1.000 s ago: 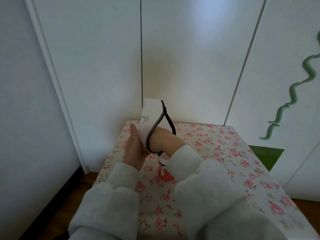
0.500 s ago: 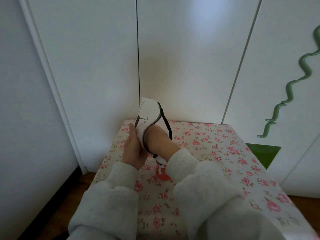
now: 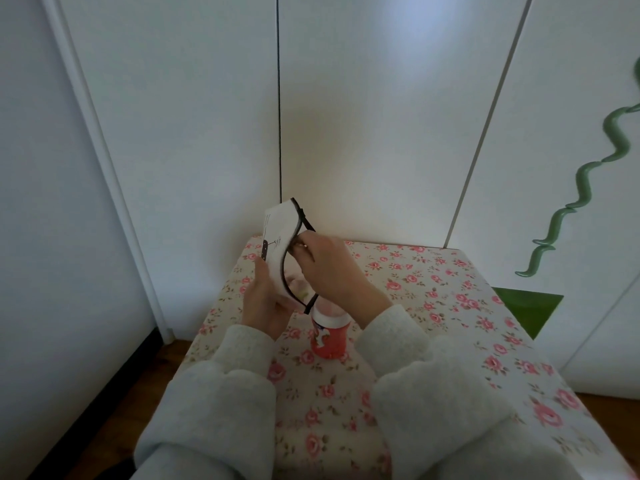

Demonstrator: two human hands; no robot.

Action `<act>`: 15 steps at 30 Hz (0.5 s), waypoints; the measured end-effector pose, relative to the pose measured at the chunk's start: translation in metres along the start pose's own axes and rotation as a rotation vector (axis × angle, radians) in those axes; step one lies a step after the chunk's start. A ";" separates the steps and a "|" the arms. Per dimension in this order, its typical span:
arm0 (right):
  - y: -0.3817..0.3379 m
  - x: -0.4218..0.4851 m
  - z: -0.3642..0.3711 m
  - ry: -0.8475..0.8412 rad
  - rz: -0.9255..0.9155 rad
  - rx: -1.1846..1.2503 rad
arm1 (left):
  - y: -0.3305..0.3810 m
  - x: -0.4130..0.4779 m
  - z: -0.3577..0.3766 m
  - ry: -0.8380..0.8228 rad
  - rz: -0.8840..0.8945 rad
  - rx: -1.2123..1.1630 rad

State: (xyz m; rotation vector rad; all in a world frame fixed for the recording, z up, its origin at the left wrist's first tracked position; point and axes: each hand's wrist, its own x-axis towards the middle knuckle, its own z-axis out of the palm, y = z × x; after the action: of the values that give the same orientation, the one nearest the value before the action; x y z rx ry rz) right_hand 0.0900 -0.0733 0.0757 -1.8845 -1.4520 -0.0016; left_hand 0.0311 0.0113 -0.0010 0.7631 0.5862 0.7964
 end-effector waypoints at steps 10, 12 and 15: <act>0.001 -0.006 -0.014 0.004 0.016 0.038 | -0.002 0.002 -0.008 0.012 -0.019 -0.082; 0.009 -0.015 -0.022 0.050 0.063 0.074 | 0.001 0.004 -0.013 0.062 -0.061 -0.161; 0.023 -0.030 -0.027 -0.027 0.118 0.008 | 0.001 0.008 -0.020 0.127 -0.091 -0.199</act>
State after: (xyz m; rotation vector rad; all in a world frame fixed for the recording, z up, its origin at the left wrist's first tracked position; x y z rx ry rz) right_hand 0.1091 -0.1149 0.0698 -1.9675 -1.3548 0.0859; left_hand 0.0214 0.0258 -0.0134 0.5029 0.6404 0.8092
